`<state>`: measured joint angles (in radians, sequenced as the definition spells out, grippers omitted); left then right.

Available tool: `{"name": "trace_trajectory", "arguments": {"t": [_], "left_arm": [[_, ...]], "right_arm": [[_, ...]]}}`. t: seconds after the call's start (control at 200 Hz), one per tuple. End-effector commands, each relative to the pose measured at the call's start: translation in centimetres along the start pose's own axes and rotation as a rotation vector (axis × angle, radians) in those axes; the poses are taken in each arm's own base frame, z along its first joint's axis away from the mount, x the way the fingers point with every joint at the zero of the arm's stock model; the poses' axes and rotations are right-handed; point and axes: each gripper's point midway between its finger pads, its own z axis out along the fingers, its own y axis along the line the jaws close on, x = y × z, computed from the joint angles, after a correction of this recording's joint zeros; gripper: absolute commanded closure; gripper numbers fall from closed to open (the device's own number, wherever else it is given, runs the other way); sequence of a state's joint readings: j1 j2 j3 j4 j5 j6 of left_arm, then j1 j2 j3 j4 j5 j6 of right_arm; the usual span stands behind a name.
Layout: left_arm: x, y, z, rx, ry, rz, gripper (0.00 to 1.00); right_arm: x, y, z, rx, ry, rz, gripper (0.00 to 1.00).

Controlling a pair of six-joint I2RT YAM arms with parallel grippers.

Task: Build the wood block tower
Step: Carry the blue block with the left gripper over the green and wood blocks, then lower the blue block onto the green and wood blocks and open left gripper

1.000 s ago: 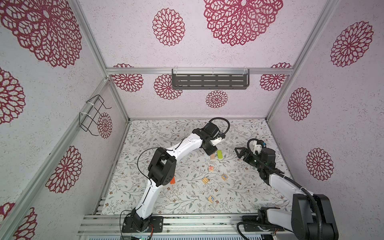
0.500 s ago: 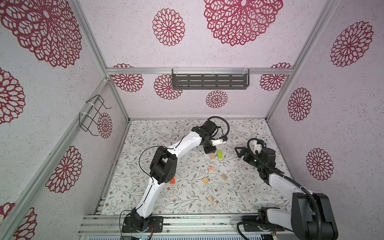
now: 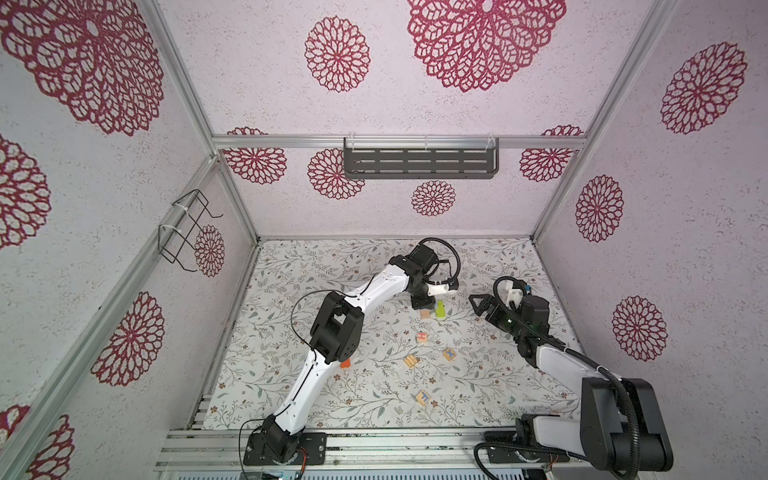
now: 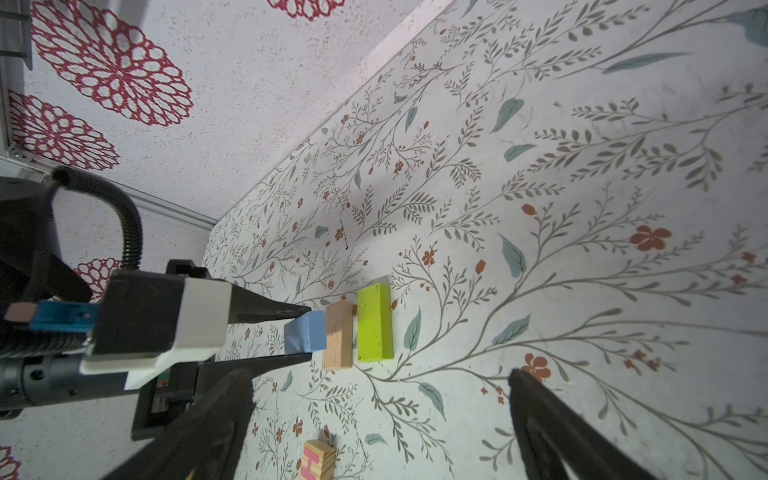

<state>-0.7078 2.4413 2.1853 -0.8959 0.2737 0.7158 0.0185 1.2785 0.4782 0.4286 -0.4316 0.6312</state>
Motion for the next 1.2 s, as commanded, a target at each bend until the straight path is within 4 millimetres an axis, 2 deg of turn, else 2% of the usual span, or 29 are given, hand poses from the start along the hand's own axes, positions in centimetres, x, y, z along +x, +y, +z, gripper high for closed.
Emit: {"name": "trace_trajectory", "arguments": {"t": [0.0, 0.876, 1.191], "left_arm": [[-0.7, 0.2, 0.2, 0.010, -0.036, 0.056, 0.85], [-1.4, 2.0, 2.8, -0.012, -0.078, 0.085, 0.86], [-0.6, 2.2, 3.1, -0.012, -0.067, 0.079, 0.84]], "right_arm": [[-0.5, 0.1, 0.0, -0.016, -0.024, 0.005, 0.01], [-0.2, -0.5, 0.5, -0.013, -0.024, 0.027, 0.01], [-0.2, -0.7, 0.5, -0.008, -0.027, 0.028, 0.01]]}}
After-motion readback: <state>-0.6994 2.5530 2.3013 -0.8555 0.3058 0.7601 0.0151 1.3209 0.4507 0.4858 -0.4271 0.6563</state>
